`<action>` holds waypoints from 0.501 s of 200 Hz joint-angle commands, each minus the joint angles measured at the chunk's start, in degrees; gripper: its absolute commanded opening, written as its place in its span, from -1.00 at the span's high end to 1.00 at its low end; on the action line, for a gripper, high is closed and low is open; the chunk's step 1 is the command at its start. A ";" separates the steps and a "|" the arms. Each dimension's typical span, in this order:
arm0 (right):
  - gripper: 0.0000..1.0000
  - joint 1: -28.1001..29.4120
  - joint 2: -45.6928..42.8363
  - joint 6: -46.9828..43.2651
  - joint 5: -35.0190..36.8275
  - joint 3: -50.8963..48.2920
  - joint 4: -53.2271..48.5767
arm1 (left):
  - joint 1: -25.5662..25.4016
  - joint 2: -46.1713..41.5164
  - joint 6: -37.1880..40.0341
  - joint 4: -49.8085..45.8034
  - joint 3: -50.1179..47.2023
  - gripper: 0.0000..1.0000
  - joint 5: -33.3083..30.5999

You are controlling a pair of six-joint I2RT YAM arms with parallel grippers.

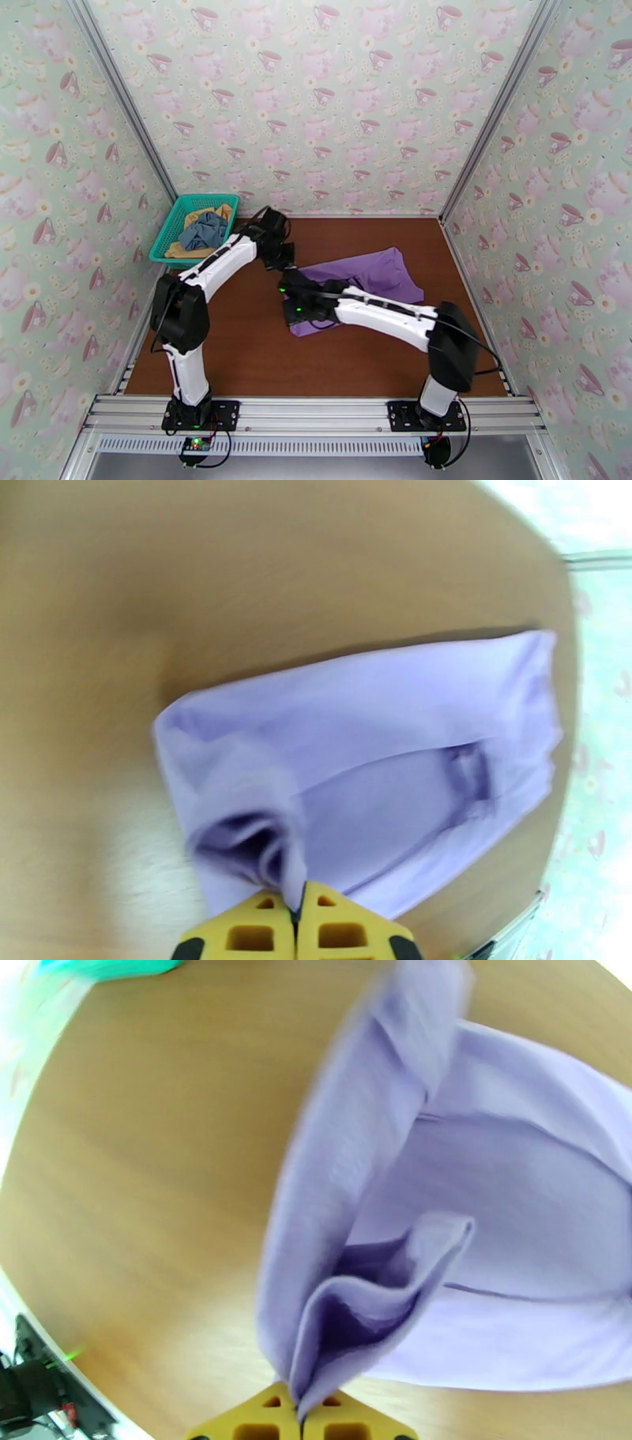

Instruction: Fold and stack the mixed laundry pile

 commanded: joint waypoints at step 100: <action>1.00 -17.16 -9.62 -3.91 2.35 -18.93 5.88 | -7.49 33.20 -4.78 -12.33 41.43 1.00 -1.08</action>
